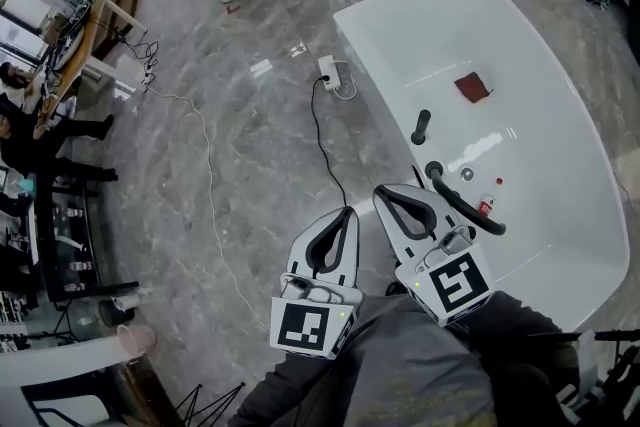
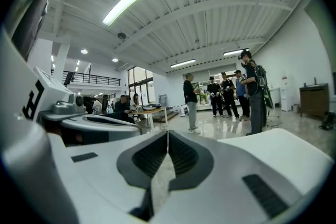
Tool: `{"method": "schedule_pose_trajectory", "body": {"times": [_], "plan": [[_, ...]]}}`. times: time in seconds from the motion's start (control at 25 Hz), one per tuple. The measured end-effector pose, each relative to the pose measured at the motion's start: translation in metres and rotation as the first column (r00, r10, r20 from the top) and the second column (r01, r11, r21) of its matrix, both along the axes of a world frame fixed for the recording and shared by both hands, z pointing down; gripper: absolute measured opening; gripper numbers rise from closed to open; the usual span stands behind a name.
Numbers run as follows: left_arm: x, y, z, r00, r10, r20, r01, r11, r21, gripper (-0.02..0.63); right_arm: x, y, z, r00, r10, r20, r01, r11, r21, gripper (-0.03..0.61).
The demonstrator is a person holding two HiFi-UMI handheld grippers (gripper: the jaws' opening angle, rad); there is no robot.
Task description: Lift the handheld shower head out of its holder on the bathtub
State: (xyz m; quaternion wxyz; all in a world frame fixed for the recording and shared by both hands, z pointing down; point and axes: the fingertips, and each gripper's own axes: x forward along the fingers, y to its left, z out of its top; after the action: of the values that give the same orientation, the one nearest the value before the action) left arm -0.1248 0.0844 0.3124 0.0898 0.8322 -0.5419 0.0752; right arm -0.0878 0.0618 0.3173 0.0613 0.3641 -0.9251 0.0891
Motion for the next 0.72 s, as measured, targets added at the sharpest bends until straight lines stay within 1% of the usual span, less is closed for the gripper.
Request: {"method": "schedule_pose_trajectory", "body": {"times": [0.16, 0.36, 0.56, 0.72], "plan": [[0.004, -0.037, -0.001, 1.0, -0.008, 0.007, 0.008, 1.0, 0.001, 0.002, 0.004, -0.034, 0.005, 1.0, -0.022, 0.01, 0.022, 1.0, 0.008, 0.006], [0.011, -0.075, -0.011, 1.0, -0.006, 0.022, 0.006, 1.0, 0.014, 0.002, 0.012, -0.079, -0.006, 1.0, -0.007, 0.021, 0.007, 1.0, 0.022, 0.006], [0.014, -0.111, -0.014, 0.999, 0.024, 0.04, -0.025, 0.999, 0.022, 0.002, 0.012, -0.111, -0.013, 0.998, 0.008, 0.055, -0.011, 0.999, 0.047, 0.006], [0.012, -0.142, -0.005, 0.998, 0.062, 0.034, -0.062, 0.998, 0.012, 0.002, 0.015, -0.139, -0.006, 0.998, 0.053, 0.046, -0.055, 0.997, 0.046, 0.006]]}}
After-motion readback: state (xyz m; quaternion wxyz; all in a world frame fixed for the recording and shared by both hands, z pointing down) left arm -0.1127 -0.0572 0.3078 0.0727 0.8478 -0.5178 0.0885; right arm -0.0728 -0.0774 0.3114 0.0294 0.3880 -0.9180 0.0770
